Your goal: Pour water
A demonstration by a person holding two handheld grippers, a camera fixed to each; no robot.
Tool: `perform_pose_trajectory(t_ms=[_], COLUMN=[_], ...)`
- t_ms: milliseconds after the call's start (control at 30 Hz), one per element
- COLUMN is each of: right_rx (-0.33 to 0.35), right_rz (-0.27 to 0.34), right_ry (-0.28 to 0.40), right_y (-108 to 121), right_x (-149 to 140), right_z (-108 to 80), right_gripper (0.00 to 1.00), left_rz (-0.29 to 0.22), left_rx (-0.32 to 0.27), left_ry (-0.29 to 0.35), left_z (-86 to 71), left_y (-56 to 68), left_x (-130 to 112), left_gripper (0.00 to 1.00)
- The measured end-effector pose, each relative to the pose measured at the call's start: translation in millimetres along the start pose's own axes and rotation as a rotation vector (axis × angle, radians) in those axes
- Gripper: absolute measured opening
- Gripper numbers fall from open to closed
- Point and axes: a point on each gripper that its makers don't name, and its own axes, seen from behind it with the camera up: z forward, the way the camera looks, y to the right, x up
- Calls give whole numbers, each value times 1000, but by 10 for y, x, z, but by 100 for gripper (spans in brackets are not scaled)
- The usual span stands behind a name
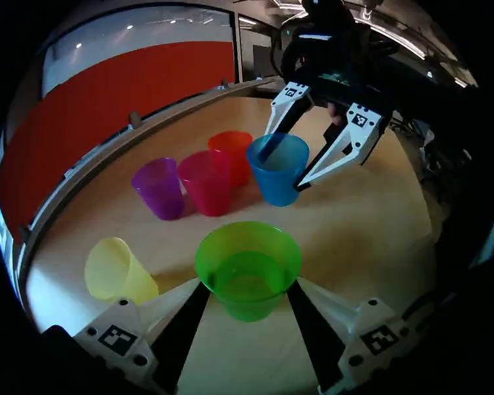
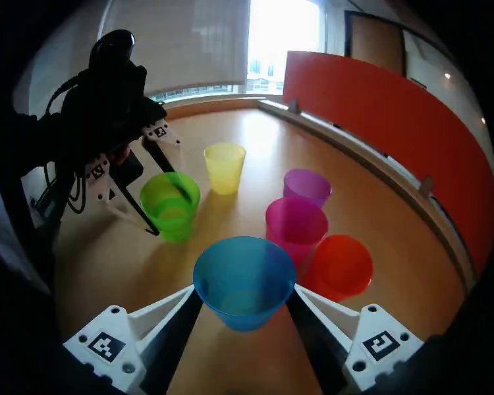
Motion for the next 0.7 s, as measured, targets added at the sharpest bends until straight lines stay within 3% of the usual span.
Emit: perform_pose_trajectory(t_ms=[700], right_rx=[7], right_rz=[8], right_ry=[-25], right_y=[-22], right_x=[-155], right_z=[103], right_gripper=[89], left_rz=[3], left_rx=[-12], left_ry=[-23], left_z=[53], left_y=[13], left_x=[-69], left_gripper=[80])
